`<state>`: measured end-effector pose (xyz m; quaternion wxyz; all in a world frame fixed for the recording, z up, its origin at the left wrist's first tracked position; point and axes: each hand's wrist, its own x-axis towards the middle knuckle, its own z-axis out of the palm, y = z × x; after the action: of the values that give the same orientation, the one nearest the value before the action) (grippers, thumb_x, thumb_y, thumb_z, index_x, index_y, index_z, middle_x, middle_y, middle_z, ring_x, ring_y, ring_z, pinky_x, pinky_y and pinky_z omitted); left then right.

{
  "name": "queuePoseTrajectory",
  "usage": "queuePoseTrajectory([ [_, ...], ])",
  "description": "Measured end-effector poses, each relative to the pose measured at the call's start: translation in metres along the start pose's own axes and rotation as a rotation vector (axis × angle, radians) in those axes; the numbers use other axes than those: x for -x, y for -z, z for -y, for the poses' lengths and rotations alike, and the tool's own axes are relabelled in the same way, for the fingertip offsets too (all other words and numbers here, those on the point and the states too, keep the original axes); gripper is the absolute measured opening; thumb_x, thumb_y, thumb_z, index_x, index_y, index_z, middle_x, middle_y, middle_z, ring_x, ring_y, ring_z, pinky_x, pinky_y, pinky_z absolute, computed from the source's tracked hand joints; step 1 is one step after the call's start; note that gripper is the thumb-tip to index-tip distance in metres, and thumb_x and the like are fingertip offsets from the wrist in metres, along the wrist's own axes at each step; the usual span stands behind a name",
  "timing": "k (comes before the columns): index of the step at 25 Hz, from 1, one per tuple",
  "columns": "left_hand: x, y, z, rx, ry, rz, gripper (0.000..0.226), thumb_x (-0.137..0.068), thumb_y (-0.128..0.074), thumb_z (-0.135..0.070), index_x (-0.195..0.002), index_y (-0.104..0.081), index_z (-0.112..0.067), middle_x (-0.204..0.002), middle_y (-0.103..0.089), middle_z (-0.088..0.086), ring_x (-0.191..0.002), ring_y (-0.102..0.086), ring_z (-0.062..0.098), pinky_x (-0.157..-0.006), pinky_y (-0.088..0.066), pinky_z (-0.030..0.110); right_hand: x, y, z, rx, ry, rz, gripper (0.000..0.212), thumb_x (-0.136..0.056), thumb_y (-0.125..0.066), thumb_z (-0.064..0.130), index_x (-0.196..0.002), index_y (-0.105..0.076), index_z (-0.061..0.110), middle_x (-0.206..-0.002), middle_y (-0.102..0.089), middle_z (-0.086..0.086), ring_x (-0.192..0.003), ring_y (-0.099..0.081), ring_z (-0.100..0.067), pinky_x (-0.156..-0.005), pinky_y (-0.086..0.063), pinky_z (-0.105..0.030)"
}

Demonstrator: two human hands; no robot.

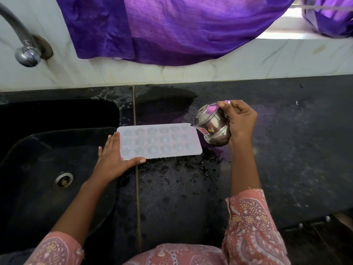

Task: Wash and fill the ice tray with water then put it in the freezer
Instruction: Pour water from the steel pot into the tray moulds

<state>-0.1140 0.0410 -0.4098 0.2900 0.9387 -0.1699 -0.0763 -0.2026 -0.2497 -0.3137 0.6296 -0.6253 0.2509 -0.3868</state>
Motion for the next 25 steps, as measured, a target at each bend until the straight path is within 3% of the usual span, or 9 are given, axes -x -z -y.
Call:
queuePoseTrajectory([
  [19, -0.0005, -0.0014, 0.0008, -0.009, -0.002, -0.007, 0.127, -0.053, -0.055, -0.074, -0.151, -0.001, -0.014, -0.159, -0.003, 0.001, -0.146, 0.005, 0.016, -0.117, 0.005, 0.045, 0.0029, 0.0004, 0.0063, 0.076, 0.014, 0.029, 0.016, -0.068, -0.080, 0.014, -0.069, -0.067, 0.023, -0.057, -0.065, 0.017, -0.061, -0.060, 0.000, -0.065, -0.049, -0.022],
  [25, -0.0011, -0.0019, 0.0027, 0.000, -0.011, -0.013, 0.126, -0.053, -0.056, -0.074, -0.151, -0.003, -0.015, -0.159, -0.005, 0.001, -0.146, 0.004, 0.016, -0.117, 0.004, 0.046, 0.0030, 0.0002, 0.0080, 0.074, 0.024, 0.024, 0.017, -0.067, -0.081, 0.014, -0.068, -0.067, 0.024, -0.061, -0.066, 0.014, -0.064, -0.061, -0.004, -0.066, -0.051, -0.024],
])
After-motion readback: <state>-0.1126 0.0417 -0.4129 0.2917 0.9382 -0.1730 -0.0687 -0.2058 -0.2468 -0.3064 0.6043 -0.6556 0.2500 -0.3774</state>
